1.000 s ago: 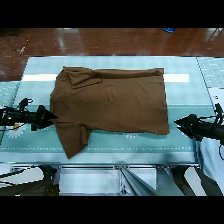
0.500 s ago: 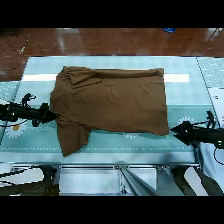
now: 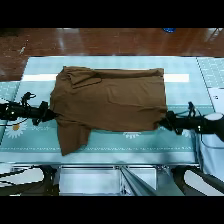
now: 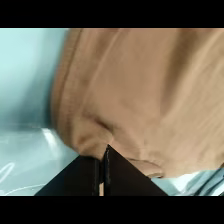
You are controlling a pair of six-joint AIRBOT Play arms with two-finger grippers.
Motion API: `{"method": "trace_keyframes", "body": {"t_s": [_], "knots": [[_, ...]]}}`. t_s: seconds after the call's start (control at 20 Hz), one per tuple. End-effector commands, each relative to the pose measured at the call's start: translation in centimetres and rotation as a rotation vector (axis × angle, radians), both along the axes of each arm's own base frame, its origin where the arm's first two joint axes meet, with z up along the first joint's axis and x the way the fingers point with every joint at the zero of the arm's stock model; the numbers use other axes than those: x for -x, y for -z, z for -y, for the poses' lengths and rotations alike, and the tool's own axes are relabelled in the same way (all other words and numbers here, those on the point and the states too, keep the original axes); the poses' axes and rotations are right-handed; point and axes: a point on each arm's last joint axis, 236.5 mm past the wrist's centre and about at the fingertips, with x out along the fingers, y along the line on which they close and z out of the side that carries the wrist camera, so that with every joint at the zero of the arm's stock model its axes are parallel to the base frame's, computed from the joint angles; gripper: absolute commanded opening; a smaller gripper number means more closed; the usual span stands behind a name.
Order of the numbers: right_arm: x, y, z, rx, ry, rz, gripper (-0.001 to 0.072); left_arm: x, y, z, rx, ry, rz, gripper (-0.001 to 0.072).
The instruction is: Fold the shirts.
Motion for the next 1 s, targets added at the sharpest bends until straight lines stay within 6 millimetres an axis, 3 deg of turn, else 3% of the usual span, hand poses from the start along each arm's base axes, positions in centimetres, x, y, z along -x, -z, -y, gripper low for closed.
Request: {"method": "trace_keyframes", "body": {"t_s": [0.0, 0.1, 0.15, 0.2, 0.3, 0.45, 0.55, 0.6, 0.7, 0.85, 0.95], "knots": [[-5.2, -5.7, -2.0, -0.032, -0.137, 0.172, 0.0021, -3.9, -4.4, 0.9, 0.086, -0.035, 0.158, 0.0019], [-9.3, -12.9, -1.3, 0.017, -0.22, 0.33, 0.0021, -8.9, -12.4, 1.3, 0.175, -0.086, 0.405, 0.002], [-11.2, -17.1, -0.6, 0.067, -0.238, 0.421, 0.0021, -11.1, -17.9, 1.2, 0.222, -0.118, 0.565, 0.0019], [-13.0, -22.1, 0.2, 0.134, -0.245, 0.53, 0.0021, -12.5, -23.4, 1.3, 0.267, -0.138, 0.712, 0.0019], [-14.4, -32.2, 1.7, 0.289, -0.232, 0.741, 0.0021, -13.1, -34.2, 1.3, 0.306, -0.137, 0.982, 0.0019], [-11.6, -45.2, 3.6, 0.53, -0.176, 1.003, 0.0021, -10.4, -46.2, 1.0, 0.175, -0.112, 1.271, 0.0019], [-7.8, -51.2, 4.7, 0.684, -0.119, 1.123, 0.0021, -7.3, -52.7, 0.5, 0.083, -0.141, 1.418, 0.0019], [-5.6, -53.2, 4.9, 0.741, -0.094, 1.164, 0.0021, -5.3, -55.1, 0.5, 0.012, -0.136, 1.488, 0.0019], [-0.9, -55.8, 5.2, 0.82, -0.036, 1.215, 0.0021, -2.0, -57.4, 0.1, -0.19, -0.149, 1.538, 0.0019], [5.4, -56.7, 4.9, 0.881, -0.003, 1.22, 0.0022, 2.3, -57.1, -1.6, -0.564, -0.237, 1.465, 0.0019], [8.4, -56.3, 4.4, 0.896, -0.011, 1.21, 0.0022, 4.7, -56.9, -0.1, -0.675, -0.213, 1.454, 0.0019]]}}
